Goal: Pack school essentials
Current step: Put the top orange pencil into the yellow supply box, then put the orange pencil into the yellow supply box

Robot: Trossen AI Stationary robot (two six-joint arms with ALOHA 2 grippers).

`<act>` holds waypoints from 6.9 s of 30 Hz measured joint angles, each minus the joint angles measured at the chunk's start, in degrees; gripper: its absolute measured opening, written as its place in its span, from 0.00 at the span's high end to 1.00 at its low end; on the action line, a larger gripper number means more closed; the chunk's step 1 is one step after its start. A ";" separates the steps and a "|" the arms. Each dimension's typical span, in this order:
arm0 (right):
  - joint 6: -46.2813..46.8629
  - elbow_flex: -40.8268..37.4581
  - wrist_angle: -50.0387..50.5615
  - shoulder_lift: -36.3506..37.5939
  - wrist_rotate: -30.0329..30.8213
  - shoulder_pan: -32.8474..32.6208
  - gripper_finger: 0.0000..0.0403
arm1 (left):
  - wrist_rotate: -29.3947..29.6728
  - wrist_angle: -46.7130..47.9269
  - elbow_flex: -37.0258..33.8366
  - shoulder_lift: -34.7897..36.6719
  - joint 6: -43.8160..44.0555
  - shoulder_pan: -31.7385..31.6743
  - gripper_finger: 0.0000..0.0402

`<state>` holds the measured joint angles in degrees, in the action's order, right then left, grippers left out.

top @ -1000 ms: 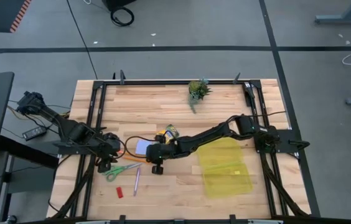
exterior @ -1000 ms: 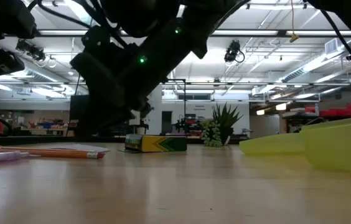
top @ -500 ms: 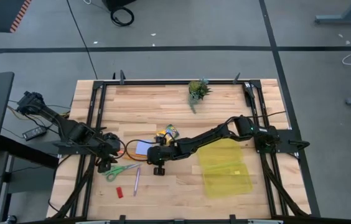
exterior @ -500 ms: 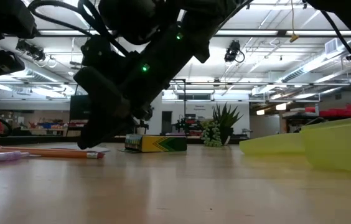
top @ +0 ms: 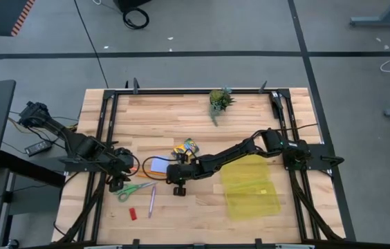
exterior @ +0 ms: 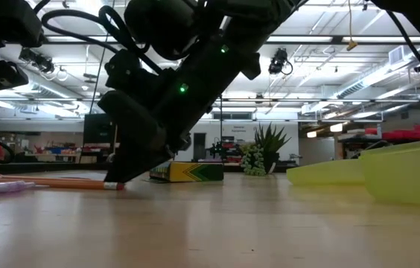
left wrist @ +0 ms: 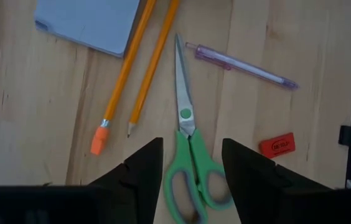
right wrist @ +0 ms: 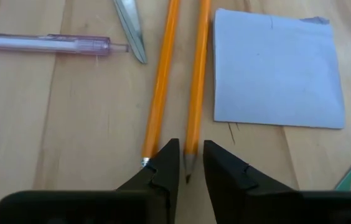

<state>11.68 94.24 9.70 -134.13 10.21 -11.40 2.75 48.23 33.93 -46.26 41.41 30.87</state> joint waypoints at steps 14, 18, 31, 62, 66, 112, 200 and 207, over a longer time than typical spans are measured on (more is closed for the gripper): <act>-0.18 -0.15 0.83 0.22 -1.26 0.02 0.93 | 0.00 -0.02 0.00 0.00 -1.82 0.00 0.50; -0.35 0.11 2.09 1.06 -2.22 0.44 0.94 | 0.00 -0.13 0.00 0.00 -1.82 0.00 0.44; -4.43 0.09 6.85 4.89 -2.06 0.86 0.94 | 0.02 -0.24 -0.04 -0.25 -2.23 0.02 0.30; -2.90 1.93 10.09 7.87 -2.22 0.33 0.94 | 7.96 -9.24 -4.63 -7.95 -4.73 -0.06 0.31; -3.00 3.51 12.47 7.89 -2.36 0.33 0.94 | 7.97 -11.71 -4.63 -8.83 -4.74 -0.07 0.34; -3.29 6.62 58.12 30.87 -4.03 -4.94 0.94 | 6.53 -8.66 -0.85 -8.07 -6.04 -0.17 0.46; 19.77 -61.69 24.93 78.12 -7.27 -37.68 0.72 | 9.66 -20.88 -0.90 -8.11 17.88 -0.22 0.48; 22.63 -57.32 26.35 78.12 -6.74 -33.00 0.71 | 9.66 -18.15 -0.90 -8.11 17.28 -0.22 0.47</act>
<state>34.31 36.91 36.05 -56.01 3.47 -44.40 12.40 30.08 33.04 -54.37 58.68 30.65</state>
